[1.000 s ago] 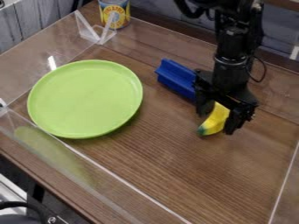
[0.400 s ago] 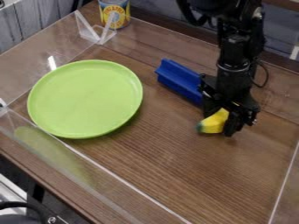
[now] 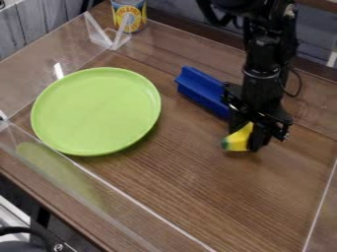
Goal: Put the banana in the green plate
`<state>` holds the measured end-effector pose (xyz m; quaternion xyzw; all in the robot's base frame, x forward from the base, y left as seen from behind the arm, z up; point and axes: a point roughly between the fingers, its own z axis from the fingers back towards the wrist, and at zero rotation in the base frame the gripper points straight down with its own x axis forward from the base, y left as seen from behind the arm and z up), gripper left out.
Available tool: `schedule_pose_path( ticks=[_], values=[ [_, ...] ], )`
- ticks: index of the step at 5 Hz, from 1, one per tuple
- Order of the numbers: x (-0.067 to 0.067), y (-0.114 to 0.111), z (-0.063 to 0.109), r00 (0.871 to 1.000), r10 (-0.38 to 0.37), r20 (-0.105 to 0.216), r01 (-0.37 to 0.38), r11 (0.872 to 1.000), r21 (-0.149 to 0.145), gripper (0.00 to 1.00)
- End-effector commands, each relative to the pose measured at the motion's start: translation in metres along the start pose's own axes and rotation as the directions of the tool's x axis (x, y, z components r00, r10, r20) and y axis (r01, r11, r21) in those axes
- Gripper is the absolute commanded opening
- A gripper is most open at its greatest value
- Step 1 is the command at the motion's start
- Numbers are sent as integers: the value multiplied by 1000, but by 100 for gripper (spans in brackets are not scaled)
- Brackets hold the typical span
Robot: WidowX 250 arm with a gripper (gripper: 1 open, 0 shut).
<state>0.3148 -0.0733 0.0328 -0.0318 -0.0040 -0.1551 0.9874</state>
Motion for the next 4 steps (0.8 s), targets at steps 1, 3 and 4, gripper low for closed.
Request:
schedule_pose_path(
  ticks=[1,3,4],
  values=[
    [11,-5,24,996,33,81,-34,999,10,0],
    [0,4,43,985,150,91,-154,987,45,0],
    [-4,4,45,978,188,92,-193,980,56,0]
  ],
)
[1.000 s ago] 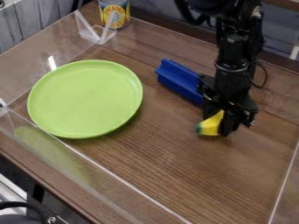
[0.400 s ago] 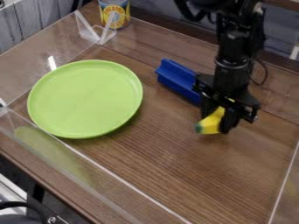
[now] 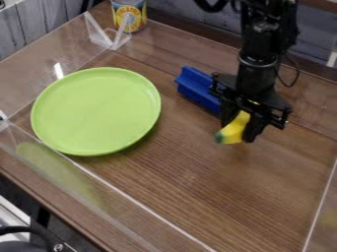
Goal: Put the banana in the green plate
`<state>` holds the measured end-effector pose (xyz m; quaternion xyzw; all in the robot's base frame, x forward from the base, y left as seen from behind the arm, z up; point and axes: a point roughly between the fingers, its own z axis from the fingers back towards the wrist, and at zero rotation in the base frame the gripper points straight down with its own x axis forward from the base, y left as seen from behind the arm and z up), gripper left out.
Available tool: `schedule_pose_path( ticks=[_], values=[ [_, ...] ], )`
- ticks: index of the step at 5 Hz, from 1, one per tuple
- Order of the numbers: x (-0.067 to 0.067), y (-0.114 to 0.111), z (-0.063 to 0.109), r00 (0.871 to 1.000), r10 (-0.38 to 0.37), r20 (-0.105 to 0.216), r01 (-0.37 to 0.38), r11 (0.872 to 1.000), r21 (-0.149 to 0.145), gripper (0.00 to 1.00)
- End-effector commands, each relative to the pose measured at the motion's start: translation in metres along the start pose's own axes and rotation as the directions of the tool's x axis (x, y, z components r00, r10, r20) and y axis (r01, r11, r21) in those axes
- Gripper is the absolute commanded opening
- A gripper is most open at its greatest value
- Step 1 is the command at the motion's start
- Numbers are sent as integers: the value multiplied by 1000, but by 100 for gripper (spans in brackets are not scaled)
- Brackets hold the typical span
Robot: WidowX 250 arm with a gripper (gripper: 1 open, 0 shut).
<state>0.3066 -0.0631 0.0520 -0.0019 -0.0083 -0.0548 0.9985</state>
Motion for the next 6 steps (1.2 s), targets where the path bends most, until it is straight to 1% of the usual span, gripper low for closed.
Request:
schedule_pose_path(
  ticks=[1,2,3,4,5,6],
  values=[
    [-4,3,31,997,18,79,-18,1000,2,0],
    [-19,13,47,993,66,95,-67,998,15,0],
    [-33,25,61,985,128,111,-132,991,23,0],
    [-50,46,70,973,194,124,-199,980,25,0],
    [-62,79,62,961,242,131,-248,969,24,0],
    [-74,106,50,951,278,132,-284,959,24,0]
  ],
)
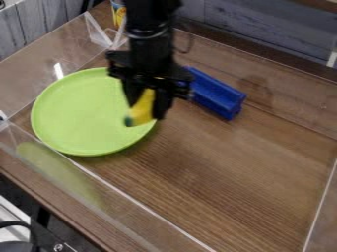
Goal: Put the banana in the green plate
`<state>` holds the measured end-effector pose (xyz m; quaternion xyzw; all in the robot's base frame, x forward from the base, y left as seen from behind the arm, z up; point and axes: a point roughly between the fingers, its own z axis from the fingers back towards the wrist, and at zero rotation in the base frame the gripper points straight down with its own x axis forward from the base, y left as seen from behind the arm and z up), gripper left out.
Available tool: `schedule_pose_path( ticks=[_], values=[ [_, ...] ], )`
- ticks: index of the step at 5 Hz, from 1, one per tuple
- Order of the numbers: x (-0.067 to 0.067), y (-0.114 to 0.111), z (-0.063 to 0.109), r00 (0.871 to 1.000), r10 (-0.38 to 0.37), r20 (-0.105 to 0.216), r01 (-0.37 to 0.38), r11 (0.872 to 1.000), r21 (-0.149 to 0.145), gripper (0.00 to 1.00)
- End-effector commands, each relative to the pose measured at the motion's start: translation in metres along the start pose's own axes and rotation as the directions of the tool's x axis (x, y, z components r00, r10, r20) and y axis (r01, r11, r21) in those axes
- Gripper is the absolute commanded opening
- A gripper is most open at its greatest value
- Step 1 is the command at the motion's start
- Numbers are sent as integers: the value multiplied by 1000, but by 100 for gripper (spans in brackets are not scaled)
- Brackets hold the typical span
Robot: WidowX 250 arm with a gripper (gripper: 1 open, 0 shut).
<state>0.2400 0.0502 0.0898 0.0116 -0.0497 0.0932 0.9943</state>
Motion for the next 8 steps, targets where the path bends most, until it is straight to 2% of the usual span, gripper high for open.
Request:
schedule_pose_path(
  ticks=[1,4,7,8],
  values=[
    [3,21,7,999,14,48,-15,1000,9,0],
    [13,46,-8,997,75,19,-75,997,27,0],
    [22,50,-23,986,165,-26,-164,986,44,0],
    [19,54,-32,980,194,-37,-193,980,43,0]
  ],
)
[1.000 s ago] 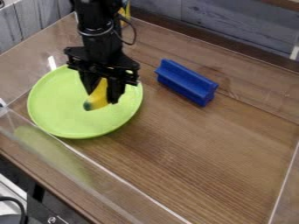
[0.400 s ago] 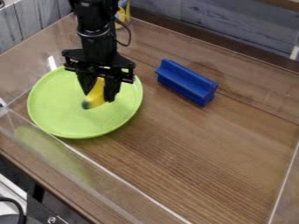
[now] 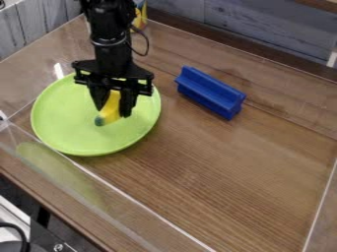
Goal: Put the banana in the green plate
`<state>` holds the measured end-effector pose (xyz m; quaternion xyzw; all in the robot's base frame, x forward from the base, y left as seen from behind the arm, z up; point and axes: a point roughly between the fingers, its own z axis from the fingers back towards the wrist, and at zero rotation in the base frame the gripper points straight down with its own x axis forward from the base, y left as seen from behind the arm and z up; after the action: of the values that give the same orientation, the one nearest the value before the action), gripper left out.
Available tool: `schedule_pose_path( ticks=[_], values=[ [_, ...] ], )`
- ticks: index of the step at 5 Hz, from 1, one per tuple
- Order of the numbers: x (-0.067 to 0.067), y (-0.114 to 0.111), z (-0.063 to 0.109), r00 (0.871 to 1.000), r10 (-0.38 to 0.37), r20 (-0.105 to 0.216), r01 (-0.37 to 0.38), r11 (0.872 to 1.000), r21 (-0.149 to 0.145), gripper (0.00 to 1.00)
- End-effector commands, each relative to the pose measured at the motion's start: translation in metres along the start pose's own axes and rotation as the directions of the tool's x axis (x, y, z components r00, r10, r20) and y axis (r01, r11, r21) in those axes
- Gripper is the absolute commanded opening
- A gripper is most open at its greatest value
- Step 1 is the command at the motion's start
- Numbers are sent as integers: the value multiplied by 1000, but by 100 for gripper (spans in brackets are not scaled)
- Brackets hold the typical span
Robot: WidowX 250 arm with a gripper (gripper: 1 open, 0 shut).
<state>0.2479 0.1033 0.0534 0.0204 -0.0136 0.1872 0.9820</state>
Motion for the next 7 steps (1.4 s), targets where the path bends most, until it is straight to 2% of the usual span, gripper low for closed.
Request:
schedule_pose_path(
  ticks=[1,2,3,5,7],
  values=[
    [2,6,-1,999,37,19,-37,999,-4,0],
    [-1,18,-2,998,63,8,-63,998,-11,100],
    [-4,26,4,996,87,4,-87,996,-24,100],
    [-1,6,28,1000,-5,13,6,999,-38,100],
    [-17,-14,42,990,-137,40,139,989,-52,100]
  ],
)
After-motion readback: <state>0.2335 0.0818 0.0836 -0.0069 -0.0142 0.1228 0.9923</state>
